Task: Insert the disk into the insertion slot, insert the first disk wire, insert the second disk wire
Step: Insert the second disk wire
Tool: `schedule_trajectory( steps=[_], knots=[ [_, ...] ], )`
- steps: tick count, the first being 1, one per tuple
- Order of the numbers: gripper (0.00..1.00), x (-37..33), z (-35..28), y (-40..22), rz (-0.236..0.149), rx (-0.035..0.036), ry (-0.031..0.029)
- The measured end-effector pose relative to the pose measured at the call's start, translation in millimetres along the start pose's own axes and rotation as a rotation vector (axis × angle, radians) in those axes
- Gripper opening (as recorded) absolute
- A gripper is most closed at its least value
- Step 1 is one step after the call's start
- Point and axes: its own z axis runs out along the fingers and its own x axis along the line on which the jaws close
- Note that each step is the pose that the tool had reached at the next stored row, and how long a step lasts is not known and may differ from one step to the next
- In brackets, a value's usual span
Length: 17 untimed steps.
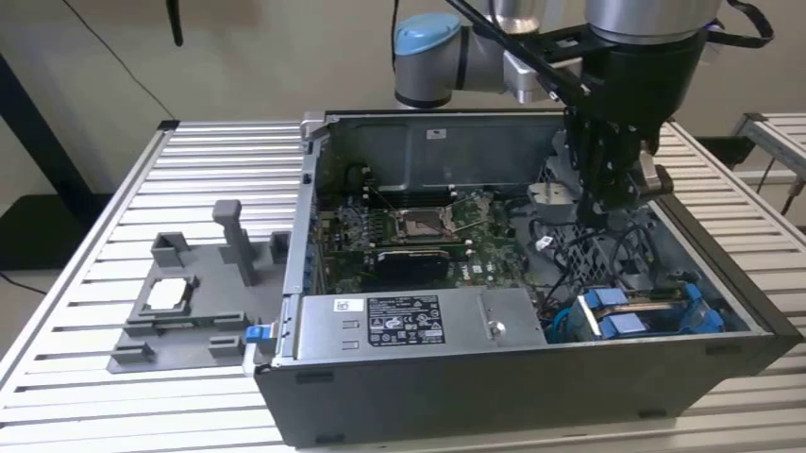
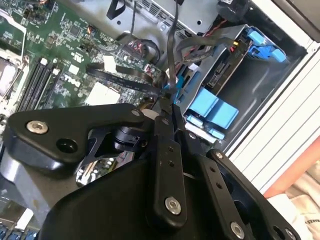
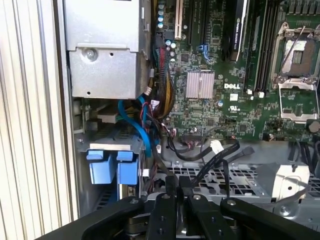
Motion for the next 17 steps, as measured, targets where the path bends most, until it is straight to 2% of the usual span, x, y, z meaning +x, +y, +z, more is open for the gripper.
schedule_trajectory(
  steps=[1,3,5,6,9,12,15,16,17],
  knots=[
    [0.17,-0.2,0.0,0.4,-0.006,0.0002,0.0011],
    [0.19,-1.8,-0.2,1.0,-0.023,-0.0003,0.0100],
    [0.19,-5.0,-0.2,1.2,-0.039,-0.0005,0.0134],
    [0.26,-6.7,0.0,1.3,-0.047,-0.0004,0.0143],
    [0.26,-10.0,0.4,1.3,-0.070,0.0010,0.0120],
    [0.26,-10.0,0.5,1.4,-0.089,0.0007,0.0157],
    [0.26,-10.0,0.4,1.3,-0.094,0.0020,0.0152],
    [0.26,-10.1,0.4,1.6,-0.094,0.0028,0.0162],
    [0.26,-10.5,0.4,1.6,-0.095,0.0047,0.0219]
  ],
)
